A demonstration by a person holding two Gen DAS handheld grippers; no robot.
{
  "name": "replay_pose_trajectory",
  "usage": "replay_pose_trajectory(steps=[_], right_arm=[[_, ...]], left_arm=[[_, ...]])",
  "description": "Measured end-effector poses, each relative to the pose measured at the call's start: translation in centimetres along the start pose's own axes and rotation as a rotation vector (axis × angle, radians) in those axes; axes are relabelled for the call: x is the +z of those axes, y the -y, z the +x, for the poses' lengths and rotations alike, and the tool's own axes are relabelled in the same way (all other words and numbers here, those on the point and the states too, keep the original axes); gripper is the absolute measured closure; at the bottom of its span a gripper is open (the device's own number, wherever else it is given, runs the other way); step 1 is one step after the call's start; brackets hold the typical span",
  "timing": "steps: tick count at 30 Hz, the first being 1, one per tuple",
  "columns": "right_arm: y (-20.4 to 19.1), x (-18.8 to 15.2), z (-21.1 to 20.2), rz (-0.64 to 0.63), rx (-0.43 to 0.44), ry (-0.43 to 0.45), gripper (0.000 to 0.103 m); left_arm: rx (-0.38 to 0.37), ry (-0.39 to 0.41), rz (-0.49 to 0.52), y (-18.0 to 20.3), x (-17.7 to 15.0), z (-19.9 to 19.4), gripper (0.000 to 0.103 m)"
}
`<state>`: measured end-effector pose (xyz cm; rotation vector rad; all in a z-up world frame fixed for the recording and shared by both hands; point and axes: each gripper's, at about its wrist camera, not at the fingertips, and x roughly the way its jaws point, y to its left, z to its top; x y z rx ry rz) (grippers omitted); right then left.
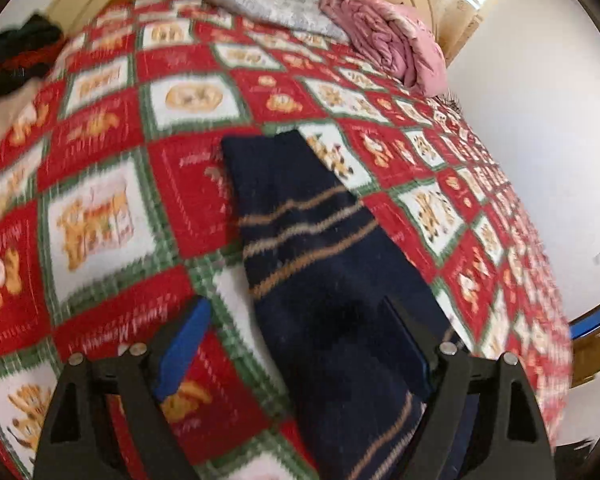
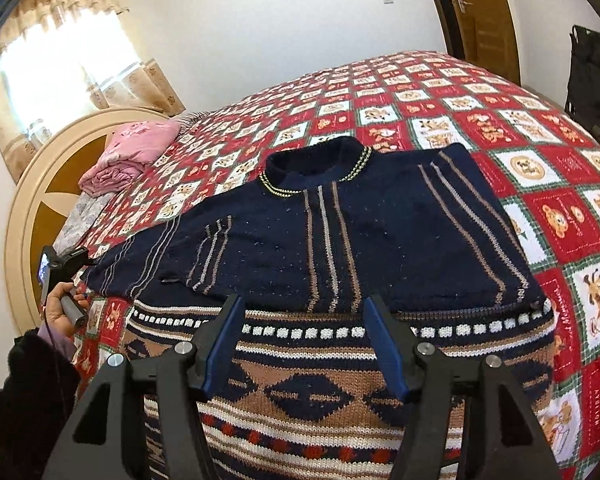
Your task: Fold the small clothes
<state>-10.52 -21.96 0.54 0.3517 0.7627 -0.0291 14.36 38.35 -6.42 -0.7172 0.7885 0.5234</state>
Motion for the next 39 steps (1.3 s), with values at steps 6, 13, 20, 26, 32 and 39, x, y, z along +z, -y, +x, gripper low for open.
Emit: replay_pose_trajectory(steps=[6, 13, 20, 26, 32, 39], right_arm=[[0.1, 0.0, 0.9, 0.018, 0.006, -0.028, 0.040], [1.5, -0.2, 0.7, 0.078, 0.008, -0.030, 0.040], [2.7, -0.4, -0.6, 0.120, 0.004, -0.001, 0.040], [3.6, -1.0, -1.0, 0.165, 0.018, -0.002, 0.040], [4.7, -1.4, -2.7, 0.172, -0.015, 0.029, 0.040], [5.7, -1.4, -2.8, 0.210, 0.008, 0.036, 0.040]], left_arm=[[0.064, 0.059, 0.069, 0.9, -0.6, 0.3, 0.041], [-0.060, 0.044, 0.069, 0.3, 0.1, -0.1, 0.089], [-0.191, 0.133, 0.228, 5.8, -2.2, -6.3, 0.090], [-0.354, 0.221, 0.618, 15.6, -12.6, -14.4, 0.090], [-0.456, 0.103, 0.885, 20.0, -27.8, -16.3, 0.090], [-0.404, 0.075, 1.159, 19.9, -36.3, -16.6, 0.060]])
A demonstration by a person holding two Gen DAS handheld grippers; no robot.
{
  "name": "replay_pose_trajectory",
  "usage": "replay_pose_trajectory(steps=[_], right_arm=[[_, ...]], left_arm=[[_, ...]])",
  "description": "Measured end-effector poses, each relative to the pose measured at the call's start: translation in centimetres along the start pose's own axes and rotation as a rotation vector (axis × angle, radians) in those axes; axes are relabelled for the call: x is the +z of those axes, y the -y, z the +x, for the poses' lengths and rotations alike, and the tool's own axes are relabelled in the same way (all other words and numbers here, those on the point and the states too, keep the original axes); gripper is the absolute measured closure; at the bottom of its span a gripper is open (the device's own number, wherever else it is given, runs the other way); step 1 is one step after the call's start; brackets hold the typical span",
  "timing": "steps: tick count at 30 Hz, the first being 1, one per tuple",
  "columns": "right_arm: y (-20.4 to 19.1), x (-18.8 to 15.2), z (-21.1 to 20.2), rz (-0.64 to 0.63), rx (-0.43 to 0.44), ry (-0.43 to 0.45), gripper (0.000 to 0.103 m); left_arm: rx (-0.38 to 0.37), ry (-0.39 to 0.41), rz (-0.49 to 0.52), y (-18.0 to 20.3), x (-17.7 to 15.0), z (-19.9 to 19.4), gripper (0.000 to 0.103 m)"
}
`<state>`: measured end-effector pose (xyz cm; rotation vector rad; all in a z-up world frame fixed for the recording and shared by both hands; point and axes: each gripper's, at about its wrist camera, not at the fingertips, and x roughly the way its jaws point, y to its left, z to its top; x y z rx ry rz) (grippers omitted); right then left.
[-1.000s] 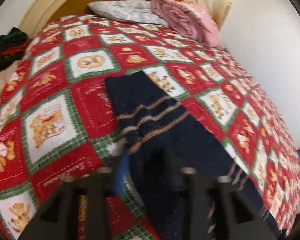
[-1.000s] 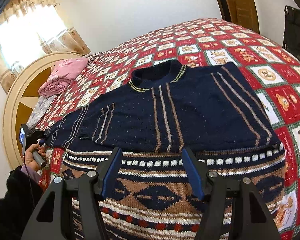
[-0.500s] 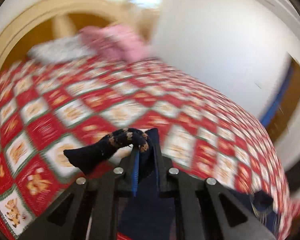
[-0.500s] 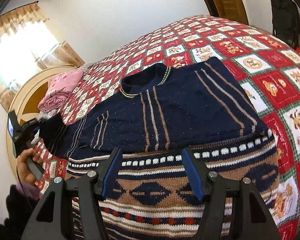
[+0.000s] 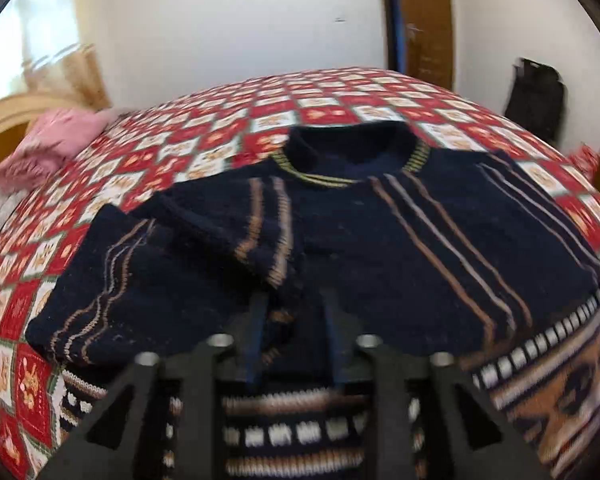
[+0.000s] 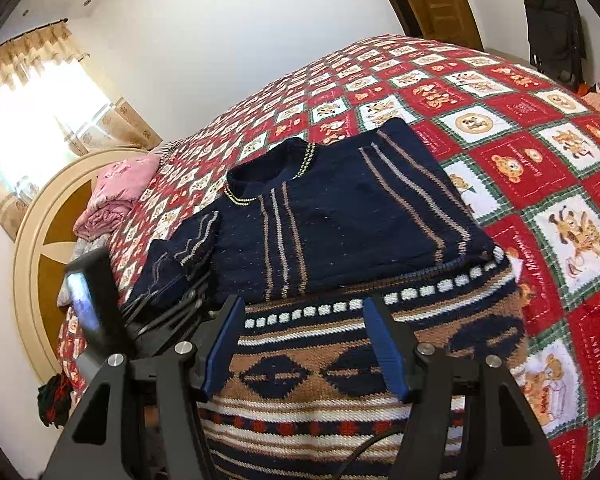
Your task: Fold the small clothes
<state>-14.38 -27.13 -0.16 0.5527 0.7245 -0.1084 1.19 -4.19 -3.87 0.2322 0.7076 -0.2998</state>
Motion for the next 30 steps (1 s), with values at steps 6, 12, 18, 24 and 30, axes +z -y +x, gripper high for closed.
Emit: replay_pose_trajectory(steps=[6, 12, 18, 24, 30], right_arm=[[-2.4, 2.9, 2.4, -0.022, 0.127, -0.049, 0.038], [-9.7, 5.0, 7.2, -0.320, 0.150, -0.094, 0.034], [-14.2, 5.5, 15.1, -0.625, 0.016, -0.189, 0.034], [-13.9, 5.2, 20.9, -0.671, -0.148, -0.196, 0.081], [-11.0, 7.6, 18.6, -0.468, -0.014, -0.173, 0.097]], left_arm=[[-0.035, 0.044, -0.093, -3.8, -0.7, -5.0, 0.010], [0.110, 0.066, -0.232, -10.2, -2.1, -7.3, 0.007], [0.156, 0.014, -0.418, -15.2, -4.0, -7.4, 0.007], [0.136, 0.012, -0.505, -17.5, -5.5, -8.1, 0.007], [0.130, 0.009, -0.557, -19.1, -6.2, -8.1, 0.007]])
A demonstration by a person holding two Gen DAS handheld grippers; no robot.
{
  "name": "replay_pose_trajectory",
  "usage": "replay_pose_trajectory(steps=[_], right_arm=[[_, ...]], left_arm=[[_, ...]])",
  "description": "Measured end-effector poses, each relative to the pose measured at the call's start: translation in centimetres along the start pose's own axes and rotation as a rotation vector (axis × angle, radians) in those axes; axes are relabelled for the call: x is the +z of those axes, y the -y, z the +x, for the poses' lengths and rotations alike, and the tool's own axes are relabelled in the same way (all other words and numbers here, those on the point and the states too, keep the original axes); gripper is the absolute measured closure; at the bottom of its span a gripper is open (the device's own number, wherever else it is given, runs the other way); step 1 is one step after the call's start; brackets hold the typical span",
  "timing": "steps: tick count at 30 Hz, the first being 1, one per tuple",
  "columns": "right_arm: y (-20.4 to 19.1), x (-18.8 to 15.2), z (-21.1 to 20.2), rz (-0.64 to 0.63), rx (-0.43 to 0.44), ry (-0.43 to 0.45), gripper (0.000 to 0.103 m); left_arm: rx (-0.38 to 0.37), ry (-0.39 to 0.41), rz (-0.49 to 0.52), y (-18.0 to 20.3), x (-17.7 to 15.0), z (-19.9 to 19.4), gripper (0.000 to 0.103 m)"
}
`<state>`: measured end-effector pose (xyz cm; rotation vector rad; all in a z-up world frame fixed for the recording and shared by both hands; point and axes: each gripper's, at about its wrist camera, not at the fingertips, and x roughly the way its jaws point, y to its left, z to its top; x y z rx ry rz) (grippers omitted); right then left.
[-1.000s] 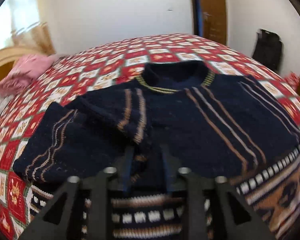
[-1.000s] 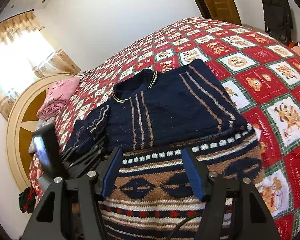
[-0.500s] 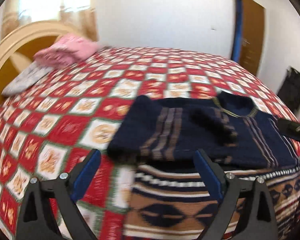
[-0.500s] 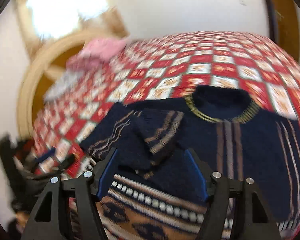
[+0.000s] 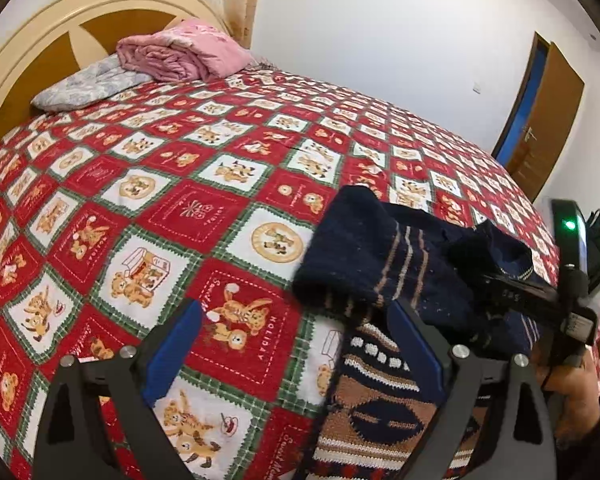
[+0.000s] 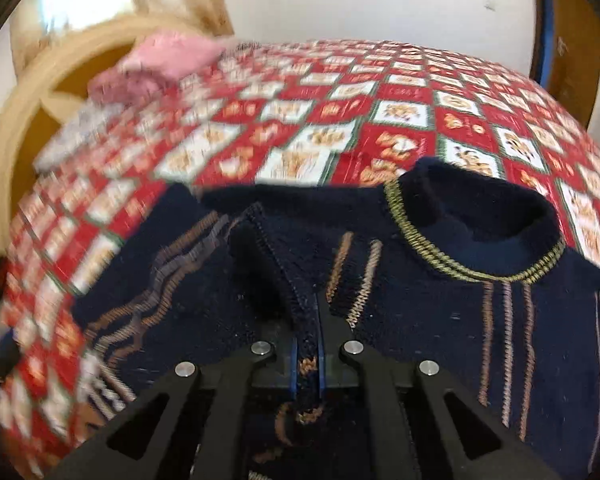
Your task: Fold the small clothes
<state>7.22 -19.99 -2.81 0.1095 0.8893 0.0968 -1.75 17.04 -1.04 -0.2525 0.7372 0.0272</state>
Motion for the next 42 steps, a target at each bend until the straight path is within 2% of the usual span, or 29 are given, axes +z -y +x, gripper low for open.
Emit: replay_pose_trajectory(steps=[5, 9, 11, 13, 17, 19, 21, 25, 26, 29, 31, 32, 34, 35, 36, 37, 39, 41, 42], right_arm=[[3.8, 1.6, -6.3, 0.147, 0.140, 0.152, 0.097], [8.3, -0.6, -9.8, 0.223, 0.112, 0.216, 0.097], [10.1, -2.5, -9.9, 0.257, 0.085, 0.204, 0.097], [12.5, -5.8, -9.4, 0.328, 0.069, 0.163, 0.097], [14.7, -10.5, -7.8, 0.411, 0.045, 0.095, 0.096], [14.9, -11.8, -8.1, 0.421, 0.075, 0.125, 0.095], [14.6, -12.1, -8.6, 0.409, 0.072, 0.111, 0.091], [16.1, -12.8, -10.4, 0.496, 0.135, 0.065, 0.084], [16.5, -13.1, -11.0, 0.510, 0.137, 0.064, 0.077], [17.4, -13.5, -13.6, 0.549, 0.117, 0.110, 0.057], [17.3, -12.9, -15.6, 0.526, 0.071, 0.177, 0.052], [17.1, -12.5, -15.9, 0.503, 0.043, 0.190, 0.052], [15.4, -10.6, -15.5, 0.390, -0.066, 0.183, 0.052], [14.7, -9.9, -14.8, 0.339, -0.093, 0.168, 0.058], [14.3, -9.5, -14.2, 0.305, -0.096, 0.155, 0.080], [13.4, -9.0, -13.0, 0.263, -0.090, 0.126, 0.089], [12.3, -8.4, -10.0, 0.222, -0.117, 0.044, 0.091], [12.3, -8.4, -7.4, 0.240, -0.170, -0.015, 0.091], [12.3, -8.4, -6.8, 0.244, -0.179, 0.015, 0.091]], left_arm=[[-0.038, -0.008, -0.039, -0.1, 0.1, 0.1, 0.007], [-0.034, 0.014, -0.012, 0.9, 0.4, -0.5, 0.007], [-0.036, 0.021, -0.001, 1.3, 0.4, -0.7, 0.007], [-0.053, 0.016, 0.004, 1.8, 0.3, -0.6, 0.007], [-0.073, -0.008, 0.035, 3.6, -0.2, -0.1, 0.007], [-0.077, -0.020, 0.062, 4.6, -0.5, 0.2, 0.007], [-0.077, -0.025, 0.095, 5.7, -0.6, 0.1, 0.007], [-0.077, -0.025, 0.130, 6.5, -0.8, -0.1, 0.007], [-0.080, -0.026, 0.134, 6.5, -0.8, -0.1, 0.007], [-0.070, -0.027, 0.140, 6.5, -0.9, 0.0, 0.007], [-0.070, -0.029, 0.137, 6.6, -0.9, 0.1, 0.007], [-0.072, -0.031, 0.133, 6.6, -0.9, 0.2, 0.007], [-0.073, -0.030, 0.131, 6.7, -0.8, 0.4, 0.007], [-0.074, -0.030, 0.130, 7.0, -0.5, 0.5, 0.007], [-0.075, -0.029, 0.129, 7.2, -0.4, 0.6, 0.007], [-0.077, -0.022, 0.130, 7.5, -0.1, 0.6, 0.007], [-0.065, -0.006, 0.138, 8.3, 0.3, 0.6, 0.007], [-0.051, -0.018, 0.169, 9.3, 0.3, 1.1, 0.007], [-0.042, -0.023, 0.185, 9.7, 0.1, 1.4, 0.007]])
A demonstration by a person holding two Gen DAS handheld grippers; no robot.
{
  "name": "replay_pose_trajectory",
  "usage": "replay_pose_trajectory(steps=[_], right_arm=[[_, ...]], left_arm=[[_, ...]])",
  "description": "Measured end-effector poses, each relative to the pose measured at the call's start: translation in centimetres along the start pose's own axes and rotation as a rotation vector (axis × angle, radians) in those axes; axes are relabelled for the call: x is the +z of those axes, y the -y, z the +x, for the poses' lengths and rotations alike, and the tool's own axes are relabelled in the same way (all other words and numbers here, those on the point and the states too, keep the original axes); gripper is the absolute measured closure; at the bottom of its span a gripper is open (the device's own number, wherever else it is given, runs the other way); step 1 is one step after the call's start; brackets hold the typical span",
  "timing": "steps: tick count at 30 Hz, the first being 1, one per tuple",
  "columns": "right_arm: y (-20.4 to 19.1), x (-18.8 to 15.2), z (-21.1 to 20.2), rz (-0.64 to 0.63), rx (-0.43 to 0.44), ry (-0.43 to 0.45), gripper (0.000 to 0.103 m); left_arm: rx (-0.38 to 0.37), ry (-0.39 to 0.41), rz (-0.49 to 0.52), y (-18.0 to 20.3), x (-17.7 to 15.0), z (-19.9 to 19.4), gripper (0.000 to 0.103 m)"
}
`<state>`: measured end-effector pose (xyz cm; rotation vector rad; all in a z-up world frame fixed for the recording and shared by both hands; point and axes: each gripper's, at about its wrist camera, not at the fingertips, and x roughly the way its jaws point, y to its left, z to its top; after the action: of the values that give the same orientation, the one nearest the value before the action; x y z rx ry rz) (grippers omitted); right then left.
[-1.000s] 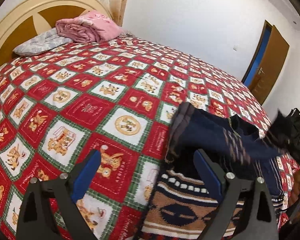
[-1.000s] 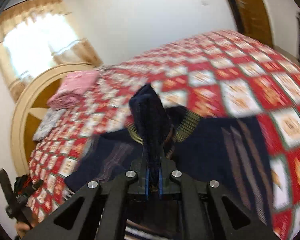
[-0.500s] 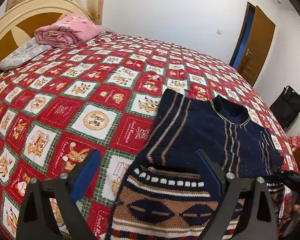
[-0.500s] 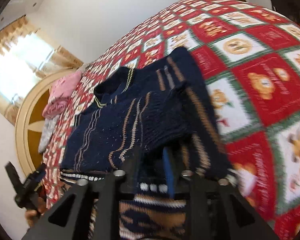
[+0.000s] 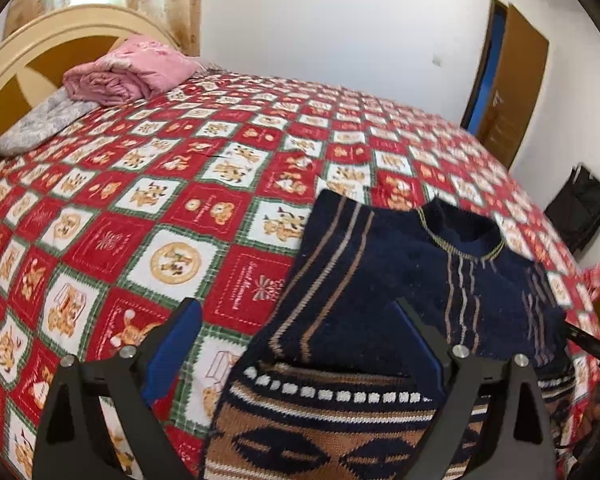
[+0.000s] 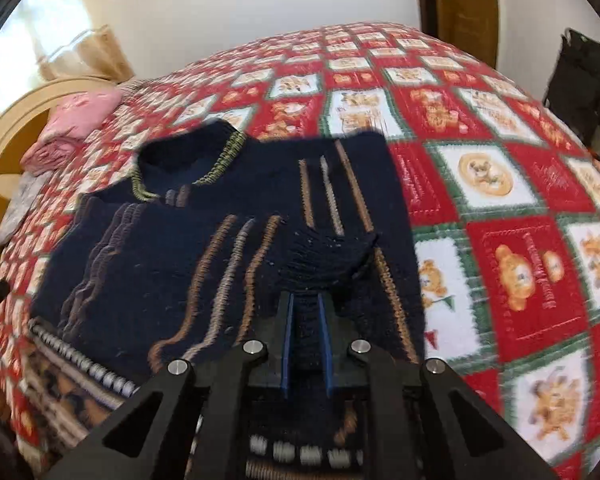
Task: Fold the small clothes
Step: 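Grasp the sweater hem with both tools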
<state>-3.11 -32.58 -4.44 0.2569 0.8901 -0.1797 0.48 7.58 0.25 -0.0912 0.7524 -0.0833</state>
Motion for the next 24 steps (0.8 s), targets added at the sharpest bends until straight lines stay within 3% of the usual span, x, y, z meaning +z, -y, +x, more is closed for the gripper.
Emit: replay_pose_trajectory(steps=[3, 5, 10, 13, 15, 19, 24], right_arm=[[-0.8, 0.3, 0.3, -0.041, -0.046, 0.045, 0.091], [-0.9, 0.4, -0.6, -0.010, 0.004, 0.078, 0.091], [-0.7, 0.1, -7.5, 0.231, 0.393, 0.267, 0.090], [-1.8, -0.2, -10.4, 0.382, 0.597, 0.258, 0.090], [-2.3, -0.5, -12.8, 0.397, 0.671, 0.293, 0.090], [-3.5, -0.7, -19.5, 0.270, 0.648, 0.365, 0.090], [-3.8, -1.5, -28.6, 0.095, 0.369, 0.389, 0.090]], left_arm=[[0.037, -0.035, 0.030, 0.6, -0.6, 1.0, 0.007], [0.014, -0.055, 0.021, 0.4, -1.1, 1.1, 0.007], [-0.035, -0.017, -0.001, 0.1, -1.6, -0.7, 0.007], [-0.092, -0.009, -0.047, 0.0, -1.2, -1.5, 0.007], [-0.145, -0.004, -0.075, 0.1, -0.9, -2.3, 0.007], [-0.173, 0.043, -0.056, 0.6, -0.7, -4.6, 0.007], [-0.177, 0.103, -0.012, 0.4, -0.7, -8.4, 0.007]])
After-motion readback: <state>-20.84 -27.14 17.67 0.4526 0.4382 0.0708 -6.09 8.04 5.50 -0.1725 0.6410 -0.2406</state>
